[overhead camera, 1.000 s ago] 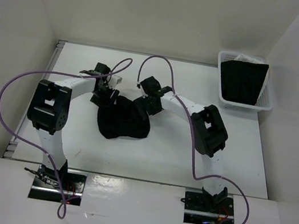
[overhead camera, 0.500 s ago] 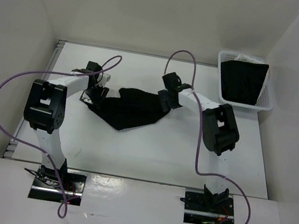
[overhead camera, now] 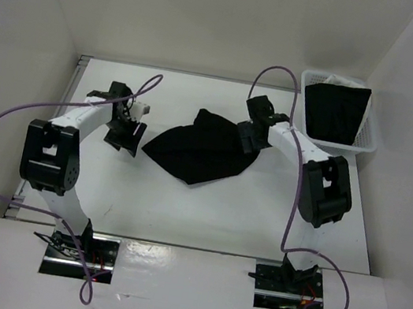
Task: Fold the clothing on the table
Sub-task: Flatten the skirt out
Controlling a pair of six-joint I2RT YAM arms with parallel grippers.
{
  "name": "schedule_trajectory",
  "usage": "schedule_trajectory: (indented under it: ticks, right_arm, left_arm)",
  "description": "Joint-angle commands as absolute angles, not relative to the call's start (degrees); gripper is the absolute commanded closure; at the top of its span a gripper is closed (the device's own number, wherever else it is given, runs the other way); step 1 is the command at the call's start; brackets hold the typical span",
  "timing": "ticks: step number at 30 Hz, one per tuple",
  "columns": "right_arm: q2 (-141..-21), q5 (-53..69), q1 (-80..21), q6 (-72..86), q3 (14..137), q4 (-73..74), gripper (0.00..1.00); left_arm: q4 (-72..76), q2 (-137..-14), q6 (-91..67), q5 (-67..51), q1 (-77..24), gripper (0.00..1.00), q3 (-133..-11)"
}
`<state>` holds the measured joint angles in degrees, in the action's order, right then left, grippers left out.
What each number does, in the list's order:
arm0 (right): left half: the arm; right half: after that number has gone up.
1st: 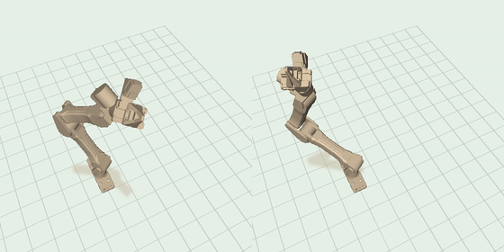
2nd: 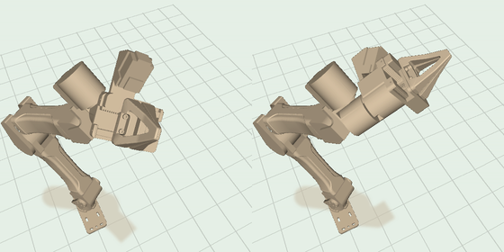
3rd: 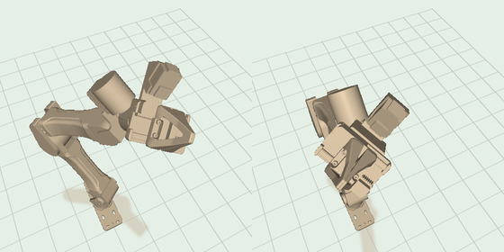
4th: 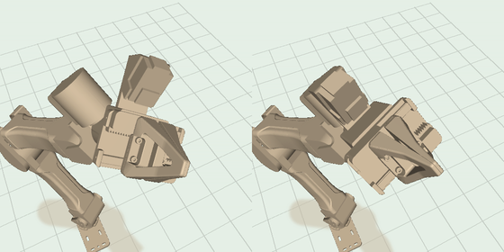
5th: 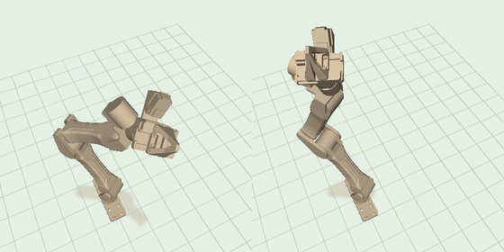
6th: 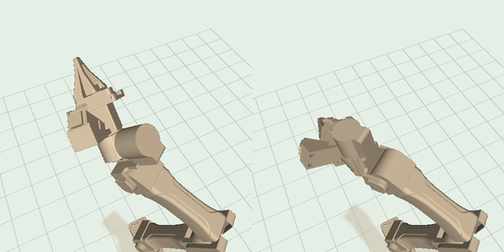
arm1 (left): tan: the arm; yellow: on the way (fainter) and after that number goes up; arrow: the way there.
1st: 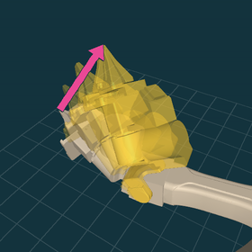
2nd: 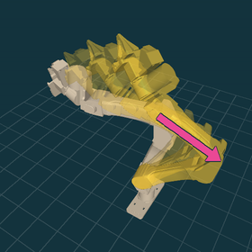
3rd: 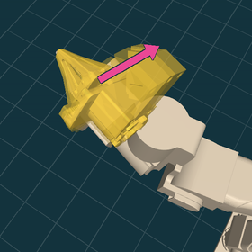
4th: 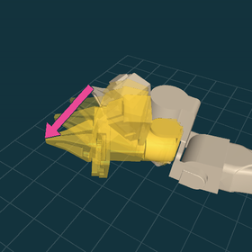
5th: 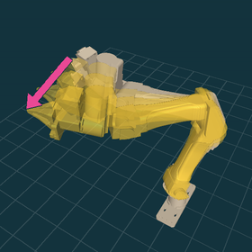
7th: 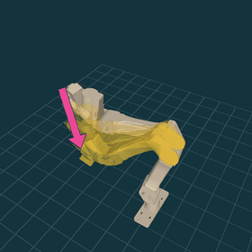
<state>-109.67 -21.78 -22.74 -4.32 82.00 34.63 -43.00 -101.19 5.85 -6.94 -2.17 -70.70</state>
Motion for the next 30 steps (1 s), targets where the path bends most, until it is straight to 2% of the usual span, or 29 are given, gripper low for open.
schedule_trajectory:
  ticks: [1, 5, 7, 9, 13, 21, 25, 26, 28, 30]
  right_arm:
    - [-102.9, -17.6, -25.7, -6.1, 84.3, 37.6, 0.02]
    - [-100.0, -12.8, -26.9, -6.2, 86.6, 37.1, 0.02]
    - [-100.0, -10.7, -25.8, -5.6, 87.3, 36.6, 0.02]
    - [-99.4, -7.4, -23.8, -5.1, 87.3, 36.0, 0.02]
    - [-96.7, -6.2, -22.1, -5.6, 83.0, 34.8, 0.02]
    - [-93.3, -4.8, -19.2, -5.6, 78.4, 33.8, 0.02]
    - [-93.3, -3.4, -18.6, -5.6, 78.4, 33.8, 0.02]
    - [-93.3, -3.4, -18.6, -5.6, 78.4, 33.8, 0.02]
    - [-92.7, -3.4, -18.1, -5.6, 78.4, 33.8, 0.02]
    - [-92.7, -2.9, -18.1, -5.6, 77.9, 33.8, 0.02]
  left_arm:
    - [-45.4, -95.3, 9.3, -12.3, -2.2, 0.31, -74.7]
    - [-41.4, -96.8, 9.3, -18.8, -3.3, 0.31, -80.4]
    - [-40.9, -101.7, 9.3, -20.9, -4.4, 0.31, -85.6]
    - [-40.9, -108.7, 9.3, -24.3, -5.0, 0.36, -90.7]
    - [-44.0, -121.8, 9.3, -29.5, -5.5, 0.44, -110.6]
    - [-50.8, -138.1, 12.0, -37.9, -9.1, 0.40, -134.1]
    - [-59.8, -151.1, 11.3, -41.9, -10.4, 0.40, -151.1]
    - [-61.7, -153.0, 11.3, -43.1, -11.1, 0.40, -160.3]
    - [-60.6, -154.1, 12.0, -43.1, -12.9, 0.40, -158.3]
    - [-63.2, -156.6, 13.9, -42.5, -14.2, 0.40, -161.7]
